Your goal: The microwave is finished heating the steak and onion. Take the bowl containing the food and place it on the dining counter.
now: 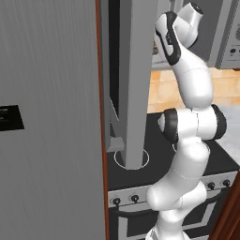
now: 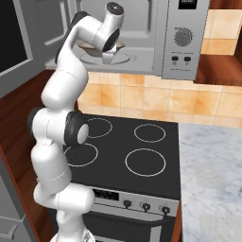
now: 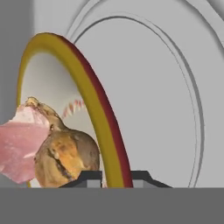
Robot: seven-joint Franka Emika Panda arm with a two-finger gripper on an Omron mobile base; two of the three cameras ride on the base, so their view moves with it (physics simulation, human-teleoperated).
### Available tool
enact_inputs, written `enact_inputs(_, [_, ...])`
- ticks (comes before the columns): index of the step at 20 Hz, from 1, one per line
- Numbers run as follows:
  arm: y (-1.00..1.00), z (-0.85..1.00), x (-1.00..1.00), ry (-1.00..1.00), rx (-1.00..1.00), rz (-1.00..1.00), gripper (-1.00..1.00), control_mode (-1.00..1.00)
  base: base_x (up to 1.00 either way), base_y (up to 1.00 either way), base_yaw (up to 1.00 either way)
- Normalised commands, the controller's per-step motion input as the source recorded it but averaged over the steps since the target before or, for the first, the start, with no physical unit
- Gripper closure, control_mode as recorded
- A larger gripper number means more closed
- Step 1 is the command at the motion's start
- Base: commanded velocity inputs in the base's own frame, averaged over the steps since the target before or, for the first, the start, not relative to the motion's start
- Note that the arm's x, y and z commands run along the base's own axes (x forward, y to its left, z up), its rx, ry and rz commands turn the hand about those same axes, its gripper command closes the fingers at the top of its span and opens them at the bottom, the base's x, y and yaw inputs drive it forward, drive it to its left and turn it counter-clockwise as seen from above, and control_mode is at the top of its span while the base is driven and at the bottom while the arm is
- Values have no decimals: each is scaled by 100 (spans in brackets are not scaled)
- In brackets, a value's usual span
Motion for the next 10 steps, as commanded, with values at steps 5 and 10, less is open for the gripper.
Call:
enact_inputs(5, [-7, 0, -62, -3, 0, 0, 100, -100, 0, 0, 0])
enact_inputs(10, [-16, 0, -91, -8, 0, 0, 100, -100, 0, 0, 0])
